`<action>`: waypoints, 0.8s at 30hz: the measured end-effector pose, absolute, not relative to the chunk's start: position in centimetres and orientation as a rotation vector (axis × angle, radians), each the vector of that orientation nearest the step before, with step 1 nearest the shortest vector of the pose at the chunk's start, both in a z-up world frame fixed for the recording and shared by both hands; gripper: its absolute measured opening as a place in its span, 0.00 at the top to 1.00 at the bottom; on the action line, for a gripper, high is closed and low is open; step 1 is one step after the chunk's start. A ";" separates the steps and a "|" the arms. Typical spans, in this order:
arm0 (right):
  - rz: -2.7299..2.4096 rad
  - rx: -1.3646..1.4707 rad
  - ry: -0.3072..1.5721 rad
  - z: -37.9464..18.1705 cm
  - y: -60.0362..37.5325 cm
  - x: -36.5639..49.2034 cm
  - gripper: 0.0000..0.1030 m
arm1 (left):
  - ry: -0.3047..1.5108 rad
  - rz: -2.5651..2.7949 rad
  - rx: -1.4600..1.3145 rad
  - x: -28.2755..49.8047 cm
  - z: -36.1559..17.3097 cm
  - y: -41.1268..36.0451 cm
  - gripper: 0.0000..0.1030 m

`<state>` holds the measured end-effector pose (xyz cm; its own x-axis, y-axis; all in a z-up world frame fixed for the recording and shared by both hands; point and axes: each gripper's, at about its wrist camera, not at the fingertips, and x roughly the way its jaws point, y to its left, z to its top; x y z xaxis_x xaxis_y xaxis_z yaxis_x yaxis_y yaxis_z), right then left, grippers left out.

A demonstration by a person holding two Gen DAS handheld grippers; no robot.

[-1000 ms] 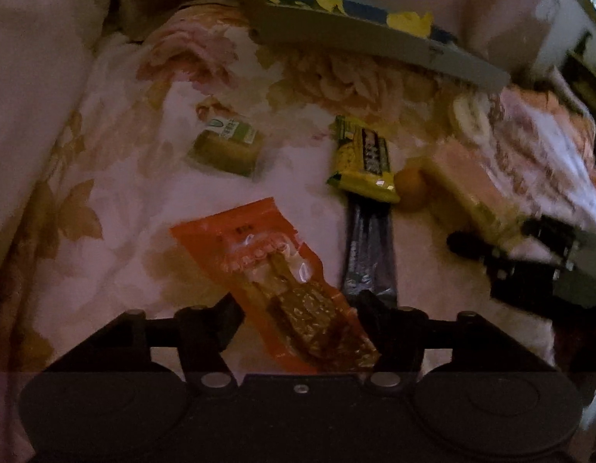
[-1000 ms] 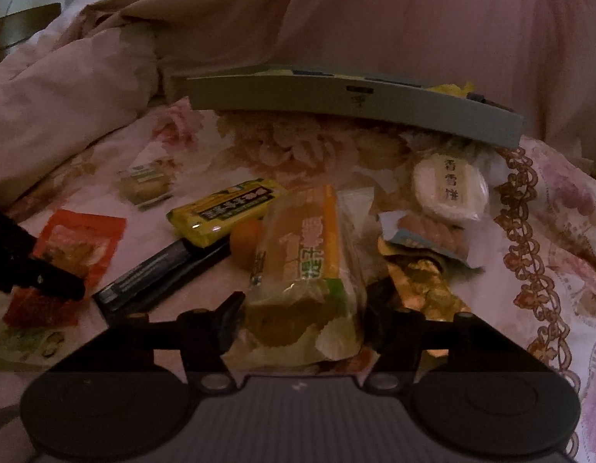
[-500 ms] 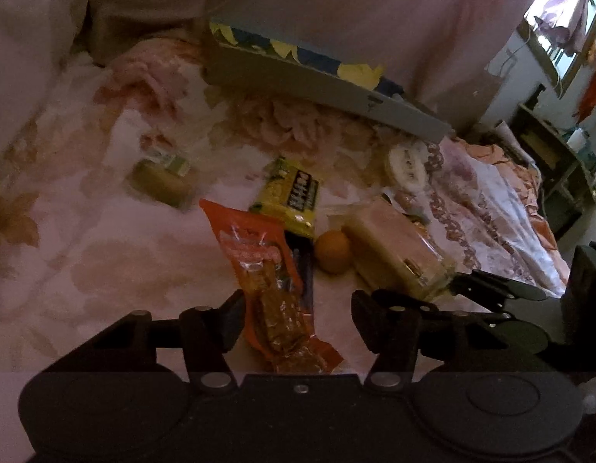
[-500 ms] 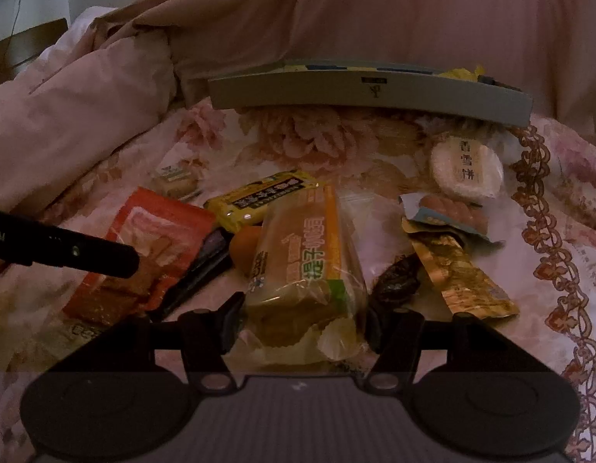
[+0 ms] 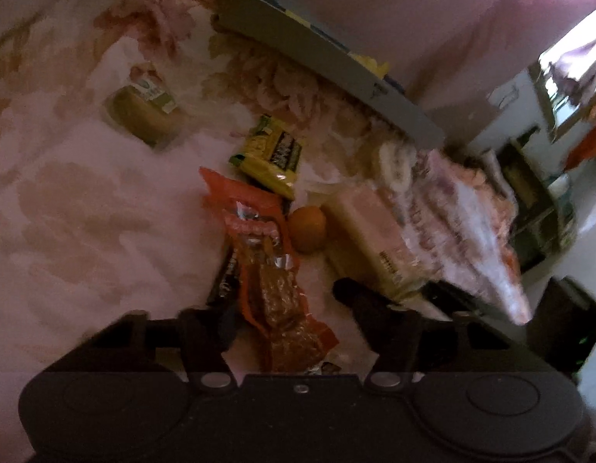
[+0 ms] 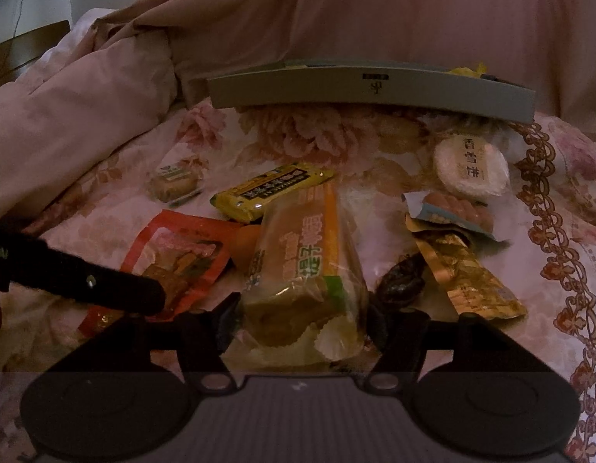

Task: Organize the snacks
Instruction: 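Grasp the orange spicy-strip bag with the left tool while the right tool holds the bread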

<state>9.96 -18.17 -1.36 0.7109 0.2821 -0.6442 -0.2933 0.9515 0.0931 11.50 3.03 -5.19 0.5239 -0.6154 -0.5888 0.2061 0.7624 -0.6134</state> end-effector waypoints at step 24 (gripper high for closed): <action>0.341 -0.004 0.675 -1.8 -18.7 10.1 0.31 | 0.920 -0.495 -0.504 13.0 -6.7 0.1 0.73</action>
<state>10.11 -18.69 -1.77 0.7274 0.3076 -0.6134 -0.3103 0.9447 0.1058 13.03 0.11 -6.75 0.5129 -0.5986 -0.6153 0.1844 0.7769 -0.6021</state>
